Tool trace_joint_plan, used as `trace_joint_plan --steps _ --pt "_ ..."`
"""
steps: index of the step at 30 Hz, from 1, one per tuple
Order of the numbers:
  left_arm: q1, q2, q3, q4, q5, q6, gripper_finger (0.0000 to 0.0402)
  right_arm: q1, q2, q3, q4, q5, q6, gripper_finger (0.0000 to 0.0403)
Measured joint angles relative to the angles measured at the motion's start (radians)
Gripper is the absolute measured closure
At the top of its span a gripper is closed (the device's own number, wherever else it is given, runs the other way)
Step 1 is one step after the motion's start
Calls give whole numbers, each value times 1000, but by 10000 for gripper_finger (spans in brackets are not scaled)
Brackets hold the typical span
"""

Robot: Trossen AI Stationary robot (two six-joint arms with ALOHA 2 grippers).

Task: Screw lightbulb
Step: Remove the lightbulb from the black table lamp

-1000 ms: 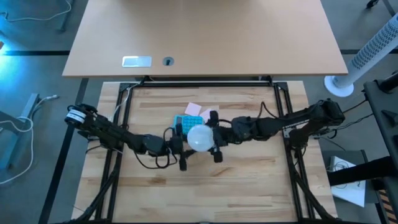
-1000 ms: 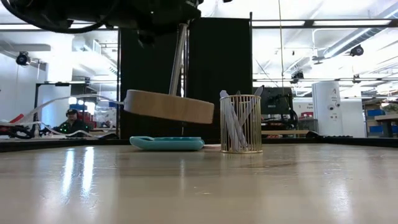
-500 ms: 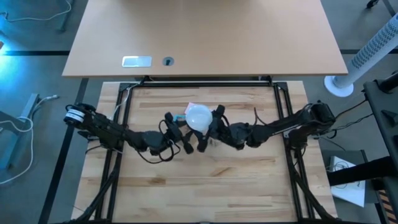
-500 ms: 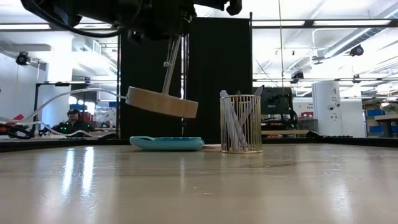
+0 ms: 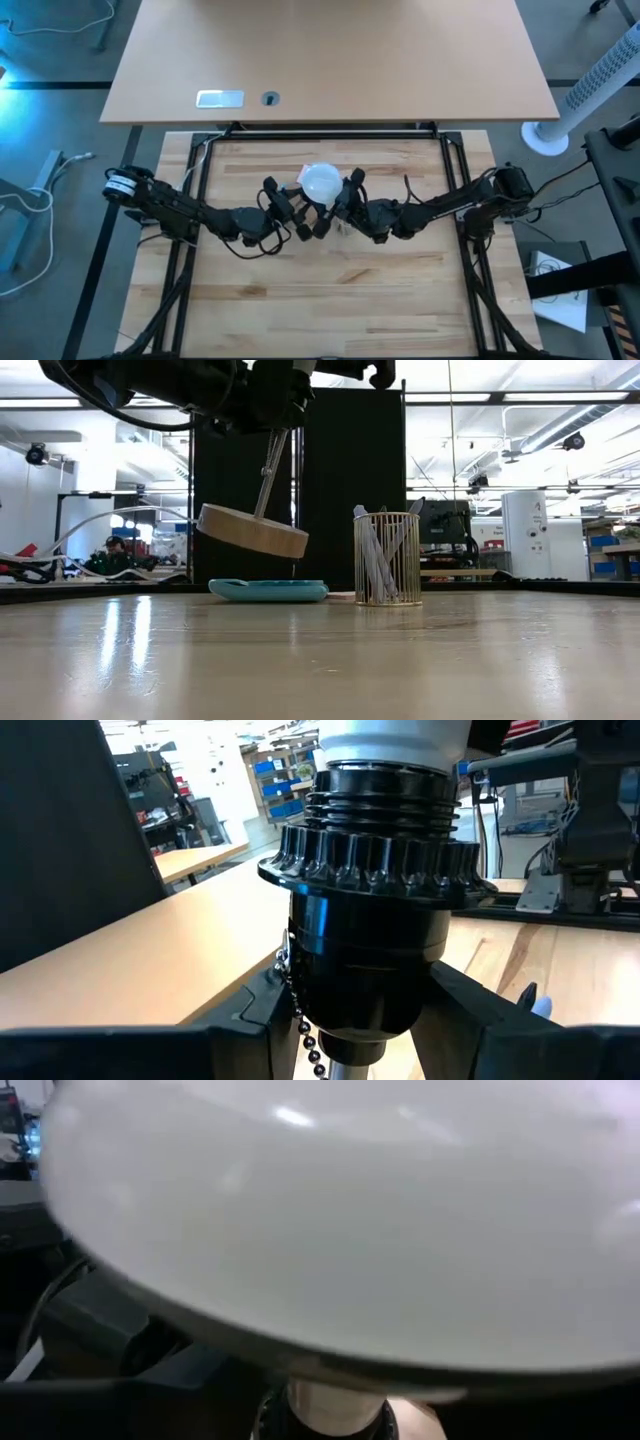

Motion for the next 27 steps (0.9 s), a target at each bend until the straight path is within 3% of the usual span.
trace_joint_plan --steps 8,15,20,27 --pt "2 -4 0 -40 2 1 263 0 -2 0 -13 -8 -26 247" --pt "-8 -58 0 -125 145 -39 263 0 -58 0 -158 -126 19 268" --pt "-29 -95 -1 -210 290 -61 264 1 -119 0 -283 -315 24 256" --pt "-32 -103 0 -240 595 -108 265 -19 -177 0 -444 -676 -54 261"
